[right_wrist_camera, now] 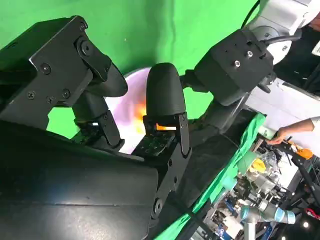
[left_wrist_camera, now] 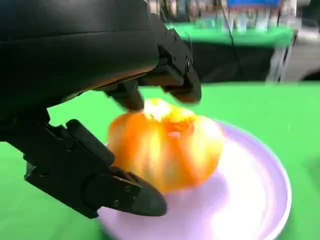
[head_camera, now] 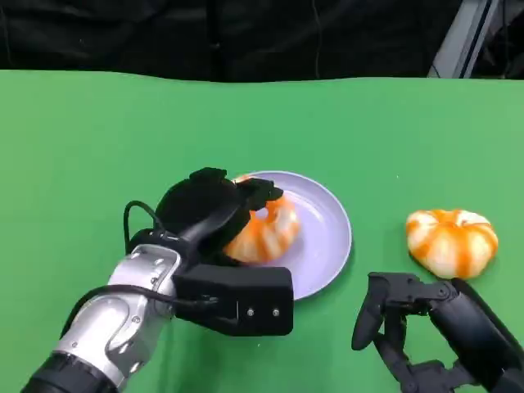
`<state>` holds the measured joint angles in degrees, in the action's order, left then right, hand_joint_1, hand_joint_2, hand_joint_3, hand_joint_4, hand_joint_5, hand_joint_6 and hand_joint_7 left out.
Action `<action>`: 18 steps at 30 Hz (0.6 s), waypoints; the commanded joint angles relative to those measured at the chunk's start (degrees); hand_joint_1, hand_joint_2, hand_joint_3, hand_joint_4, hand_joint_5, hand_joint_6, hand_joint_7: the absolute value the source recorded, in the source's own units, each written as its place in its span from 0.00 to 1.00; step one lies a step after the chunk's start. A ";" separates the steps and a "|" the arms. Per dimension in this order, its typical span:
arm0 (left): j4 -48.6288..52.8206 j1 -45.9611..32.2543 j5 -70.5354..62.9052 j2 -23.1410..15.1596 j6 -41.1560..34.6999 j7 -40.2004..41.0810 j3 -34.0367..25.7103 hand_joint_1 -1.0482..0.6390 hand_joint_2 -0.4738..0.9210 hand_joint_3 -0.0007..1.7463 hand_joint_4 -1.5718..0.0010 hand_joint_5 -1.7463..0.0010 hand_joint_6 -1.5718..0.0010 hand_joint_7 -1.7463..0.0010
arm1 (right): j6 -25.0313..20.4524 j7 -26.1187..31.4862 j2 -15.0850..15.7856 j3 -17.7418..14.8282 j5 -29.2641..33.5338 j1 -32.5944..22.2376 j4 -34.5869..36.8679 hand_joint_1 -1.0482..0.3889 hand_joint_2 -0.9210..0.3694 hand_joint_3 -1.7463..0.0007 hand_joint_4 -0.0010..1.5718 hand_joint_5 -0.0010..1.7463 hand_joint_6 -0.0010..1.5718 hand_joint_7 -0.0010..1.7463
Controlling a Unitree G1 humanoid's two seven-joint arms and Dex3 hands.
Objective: Grasp the bread from the table and place it into the plate.
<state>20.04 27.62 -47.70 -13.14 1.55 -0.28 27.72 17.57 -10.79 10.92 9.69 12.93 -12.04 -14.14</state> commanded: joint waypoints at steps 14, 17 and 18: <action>-13.71 -5.75 4.77 -5.86 -0.61 -9.33 -3.59 0.08 1.00 0.27 0.99 0.99 0.97 0.99 | 0.07 0.16 0.74 -0.53 -0.66 -0.46 -0.32 0.79 0.45 0.23 0.54 0.96 0.50 0.76; -18.70 -9.29 8.98 -7.96 2.02 -10.01 -7.34 0.15 1.00 0.24 0.93 0.96 0.92 0.97 | -1.72 -0.84 1.03 -0.93 -1.89 -1.22 -1.81 0.79 0.44 0.23 0.54 0.95 0.49 0.76; -20.09 -10.21 9.89 -8.59 2.49 -10.41 -8.26 0.17 1.00 0.23 0.92 0.95 0.91 0.96 | -1.96 -1.01 1.14 -1.01 -2.00 -1.39 -2.15 0.79 0.44 0.23 0.54 0.96 0.49 0.76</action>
<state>3.31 19.67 -40.12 -19.28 2.90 -10.25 22.24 16.54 -11.21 11.03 9.47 12.14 -12.64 -14.76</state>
